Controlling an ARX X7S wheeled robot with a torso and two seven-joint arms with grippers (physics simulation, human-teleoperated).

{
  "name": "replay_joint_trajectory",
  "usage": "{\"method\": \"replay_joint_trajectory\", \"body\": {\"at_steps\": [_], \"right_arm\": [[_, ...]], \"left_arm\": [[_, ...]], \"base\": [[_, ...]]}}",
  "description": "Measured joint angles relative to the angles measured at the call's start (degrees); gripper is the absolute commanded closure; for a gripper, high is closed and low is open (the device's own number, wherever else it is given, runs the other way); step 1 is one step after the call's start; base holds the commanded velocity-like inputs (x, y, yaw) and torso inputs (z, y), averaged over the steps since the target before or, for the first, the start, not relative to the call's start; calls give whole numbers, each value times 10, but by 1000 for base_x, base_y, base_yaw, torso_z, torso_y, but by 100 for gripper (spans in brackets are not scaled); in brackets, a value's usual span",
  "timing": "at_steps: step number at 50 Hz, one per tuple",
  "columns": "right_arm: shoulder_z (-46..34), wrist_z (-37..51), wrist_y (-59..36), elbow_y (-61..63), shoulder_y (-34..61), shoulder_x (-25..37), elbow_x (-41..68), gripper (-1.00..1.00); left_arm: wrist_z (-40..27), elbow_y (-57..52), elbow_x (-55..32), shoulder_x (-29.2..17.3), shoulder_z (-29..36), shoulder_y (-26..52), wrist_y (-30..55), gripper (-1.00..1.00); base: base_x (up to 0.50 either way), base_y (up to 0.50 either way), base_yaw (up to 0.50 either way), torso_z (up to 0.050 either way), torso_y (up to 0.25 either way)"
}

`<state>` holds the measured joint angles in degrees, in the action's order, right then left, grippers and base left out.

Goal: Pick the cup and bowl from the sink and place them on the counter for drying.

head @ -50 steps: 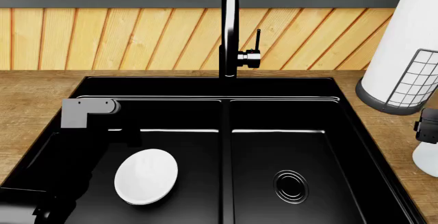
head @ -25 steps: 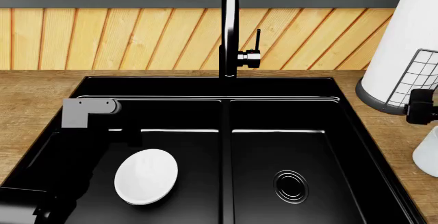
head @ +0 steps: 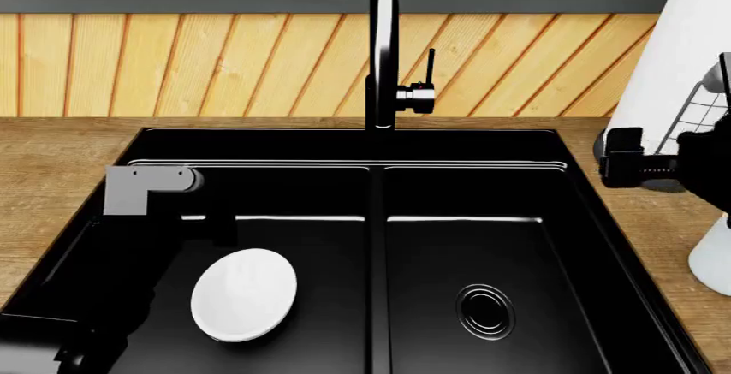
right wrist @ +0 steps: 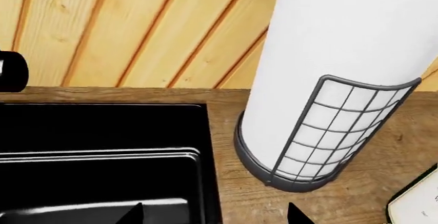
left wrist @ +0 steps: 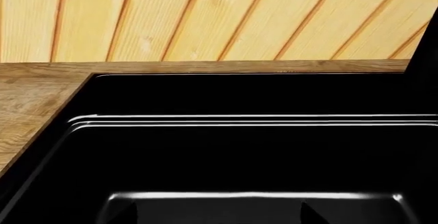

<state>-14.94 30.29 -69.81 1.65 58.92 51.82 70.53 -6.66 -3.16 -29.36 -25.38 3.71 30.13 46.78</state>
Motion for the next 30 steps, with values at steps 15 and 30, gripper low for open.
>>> {"method": "replay_joint_trajectory", "body": {"at_steps": [15,30], "right_arm": [[9,16,-2,52,-1,-37,48,-100],[-7,8,13,83,0,-70,49,-100]], "left_arm": [[-2,0,-2,1,3,-1,2,-100],[2,-11,-29,-5,0,7,45,-100]], "base": [[0,0,0,0,0],[0,0,0,0,0]]}}
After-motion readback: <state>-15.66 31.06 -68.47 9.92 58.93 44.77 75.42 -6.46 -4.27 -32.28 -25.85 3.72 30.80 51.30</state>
